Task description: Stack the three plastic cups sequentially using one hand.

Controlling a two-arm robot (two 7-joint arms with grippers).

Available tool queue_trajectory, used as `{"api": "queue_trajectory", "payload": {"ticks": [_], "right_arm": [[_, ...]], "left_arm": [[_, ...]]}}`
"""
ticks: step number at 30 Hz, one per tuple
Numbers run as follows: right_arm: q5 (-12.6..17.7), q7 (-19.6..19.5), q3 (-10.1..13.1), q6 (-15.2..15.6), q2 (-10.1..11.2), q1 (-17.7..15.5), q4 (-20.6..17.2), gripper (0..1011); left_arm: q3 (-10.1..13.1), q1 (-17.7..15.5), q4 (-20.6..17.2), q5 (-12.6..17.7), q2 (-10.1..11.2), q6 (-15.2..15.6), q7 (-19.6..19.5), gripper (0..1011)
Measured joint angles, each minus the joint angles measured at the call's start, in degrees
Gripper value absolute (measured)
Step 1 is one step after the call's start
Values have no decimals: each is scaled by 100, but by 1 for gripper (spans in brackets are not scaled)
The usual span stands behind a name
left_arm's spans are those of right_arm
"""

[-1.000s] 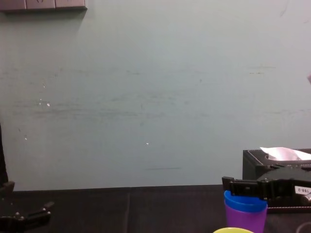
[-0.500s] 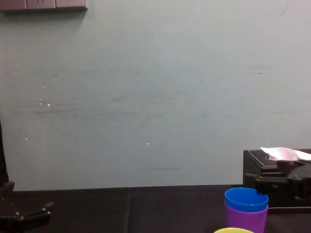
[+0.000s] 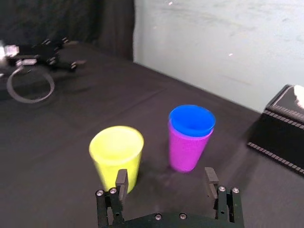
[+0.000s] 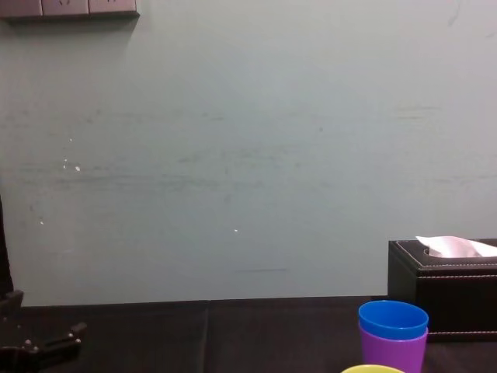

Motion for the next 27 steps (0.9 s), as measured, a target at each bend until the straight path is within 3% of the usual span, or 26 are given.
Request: {"api": "queue_trajectory", "payload": {"ticks": [5,13,27], "right_arm": [[-42,91,-36,-141,143,-317,-107,1000],[-137,91,-201,-118,125,-436,-128,1000],[-312,-153,-514,146,-202,-254,-165,1000]], "left_arm": [[0,0,0,0,0,0,0,1011],[0,0,0,0,0,0,0,1011],[0,0,0,0,0,0,0,1011]]}}
